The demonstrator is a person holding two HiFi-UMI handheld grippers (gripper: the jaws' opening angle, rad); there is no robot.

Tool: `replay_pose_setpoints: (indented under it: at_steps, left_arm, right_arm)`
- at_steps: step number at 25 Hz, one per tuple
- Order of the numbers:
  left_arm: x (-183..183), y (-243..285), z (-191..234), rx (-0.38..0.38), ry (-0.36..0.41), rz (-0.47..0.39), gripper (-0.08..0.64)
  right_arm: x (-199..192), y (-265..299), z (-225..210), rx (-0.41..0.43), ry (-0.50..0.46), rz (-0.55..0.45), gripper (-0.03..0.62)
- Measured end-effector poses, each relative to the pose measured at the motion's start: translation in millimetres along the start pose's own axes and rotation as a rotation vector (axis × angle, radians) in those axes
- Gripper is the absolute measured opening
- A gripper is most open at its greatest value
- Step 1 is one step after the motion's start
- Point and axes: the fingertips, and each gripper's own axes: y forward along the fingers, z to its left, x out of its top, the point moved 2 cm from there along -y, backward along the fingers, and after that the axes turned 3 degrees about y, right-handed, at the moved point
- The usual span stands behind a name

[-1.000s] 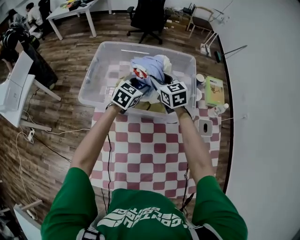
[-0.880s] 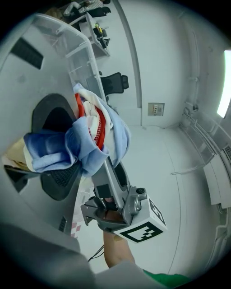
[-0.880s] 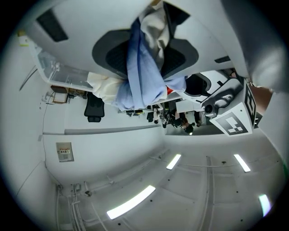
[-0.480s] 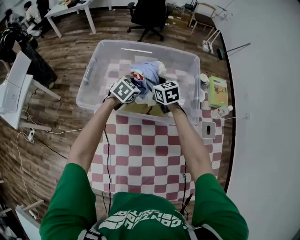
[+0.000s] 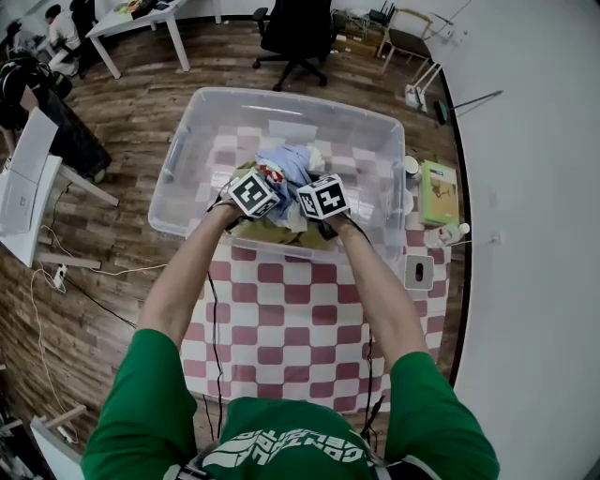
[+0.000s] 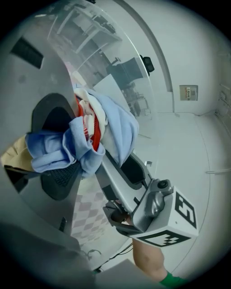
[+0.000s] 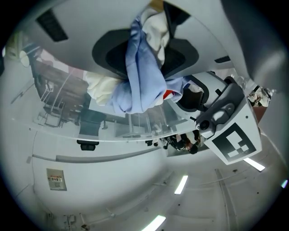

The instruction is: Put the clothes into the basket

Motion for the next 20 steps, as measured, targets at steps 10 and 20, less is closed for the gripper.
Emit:
replay_pose_setpoints:
  at_steps: [10, 20]
  left_arm:
    - [-32, 38, 12, 0.027, 0.082, 0.124, 0.178]
    - [-40, 39, 23, 0.038, 0.034, 0.127, 0.186]
  right_arm:
    - [-43, 47, -8, 0.015, 0.016, 0.179, 0.178]
    - [-44, 50, -12, 0.029, 0.044, 0.166, 0.187]
